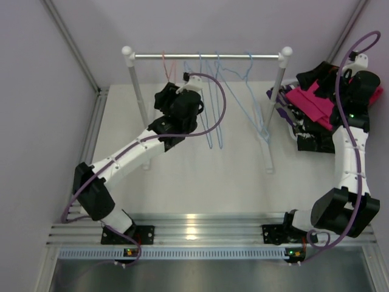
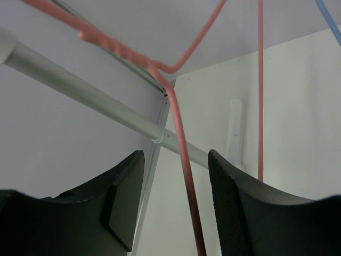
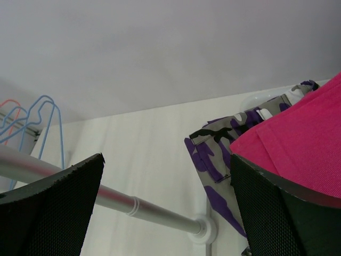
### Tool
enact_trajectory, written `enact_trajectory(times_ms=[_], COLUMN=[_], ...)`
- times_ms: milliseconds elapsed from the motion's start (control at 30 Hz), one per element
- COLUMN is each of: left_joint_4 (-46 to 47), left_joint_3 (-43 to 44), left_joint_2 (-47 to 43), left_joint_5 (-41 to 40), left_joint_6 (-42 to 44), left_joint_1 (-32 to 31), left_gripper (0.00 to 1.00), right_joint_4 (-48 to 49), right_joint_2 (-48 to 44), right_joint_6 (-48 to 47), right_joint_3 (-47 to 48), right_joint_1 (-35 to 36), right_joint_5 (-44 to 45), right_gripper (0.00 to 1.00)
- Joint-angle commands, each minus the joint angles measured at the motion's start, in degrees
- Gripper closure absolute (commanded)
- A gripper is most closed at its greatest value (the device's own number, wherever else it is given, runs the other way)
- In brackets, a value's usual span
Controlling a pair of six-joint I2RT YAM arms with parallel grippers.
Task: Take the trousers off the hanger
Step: Place the hanger at the clothesline, then reset both arms
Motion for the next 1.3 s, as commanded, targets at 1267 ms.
enact_trajectory(times_ms=[1267], left_joint_4=[-10.4], left_joint_3=[-15.3], left_joint_2=[-36.2], left_joint_5=[25.3], left_joint_6=[-23.7], left_joint_1=[-0.1], left_gripper=[0.32], right_joint_4=[-11.3], right_joint_2=[-25.4], right_joint_6=[-10.4], right_joint_3=[-10.7], right_joint_1=[24.5], right_joint_5=[23.2], right_gripper=[0.01])
